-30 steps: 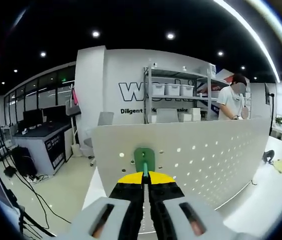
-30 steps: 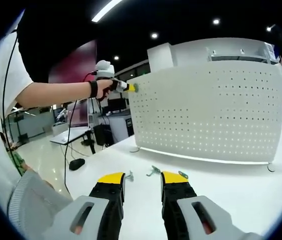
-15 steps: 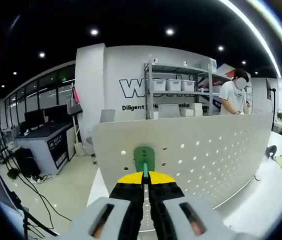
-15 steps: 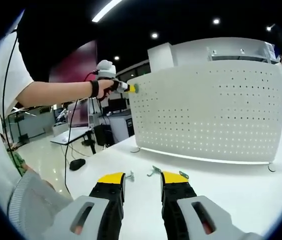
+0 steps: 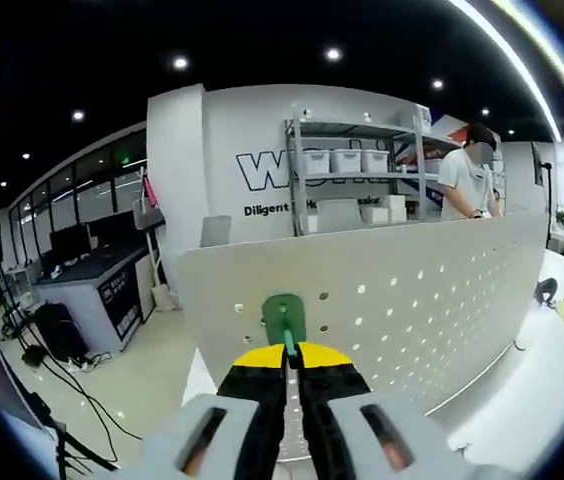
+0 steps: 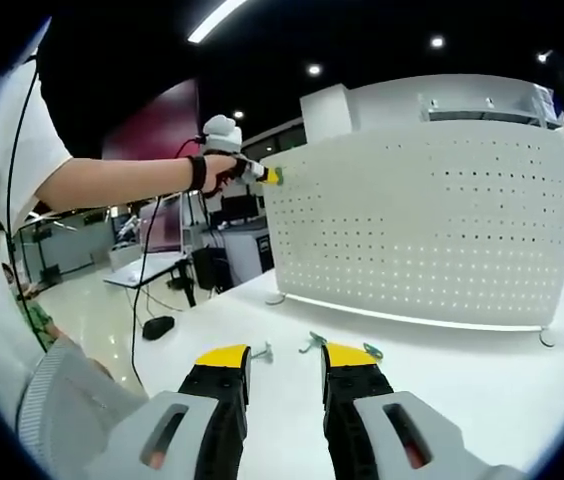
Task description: Insert the hook assembly into the mounting plate slot until the hook locks in place.
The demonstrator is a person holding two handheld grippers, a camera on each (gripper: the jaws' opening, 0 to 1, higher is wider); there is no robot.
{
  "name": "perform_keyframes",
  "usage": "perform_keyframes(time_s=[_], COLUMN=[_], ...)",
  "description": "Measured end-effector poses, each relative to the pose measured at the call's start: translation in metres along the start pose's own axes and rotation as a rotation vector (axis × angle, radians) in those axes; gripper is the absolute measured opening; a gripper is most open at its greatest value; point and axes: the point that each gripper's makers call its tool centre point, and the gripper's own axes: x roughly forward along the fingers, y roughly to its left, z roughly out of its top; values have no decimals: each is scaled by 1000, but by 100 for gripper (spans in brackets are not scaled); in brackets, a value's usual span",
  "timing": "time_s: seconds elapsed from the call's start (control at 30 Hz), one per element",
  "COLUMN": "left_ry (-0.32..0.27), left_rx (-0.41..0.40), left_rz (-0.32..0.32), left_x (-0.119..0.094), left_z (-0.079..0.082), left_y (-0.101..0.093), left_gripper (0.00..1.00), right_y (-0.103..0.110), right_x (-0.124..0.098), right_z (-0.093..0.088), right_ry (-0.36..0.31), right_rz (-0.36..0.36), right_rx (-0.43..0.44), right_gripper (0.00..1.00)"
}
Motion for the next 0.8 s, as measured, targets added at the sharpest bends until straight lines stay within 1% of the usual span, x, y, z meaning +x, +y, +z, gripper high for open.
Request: perform_keyframes(time_s=[0.1, 0.3, 0.5, 0.8], left_ry=[-5, -15, -29, -13], left_rx=[-12, 4, 29, 19], left_rz=[-3, -13, -28, -35], left_x=[0, -4, -10, -26], left_z=[0, -1, -1, -19], left_y=[0, -2, -5, -7], left_gripper=[4, 4, 10, 13], right_y=[-1, -1, 1, 3], right_x=[-1, -1, -1, 0], right_z=[-1, 2, 2, 8], right_ry=[3, -2, 0, -3], right_rz=[-2, -4, 0, 15], right_rx=[1, -3, -11, -28], right_gripper=[28, 28, 28, 28])
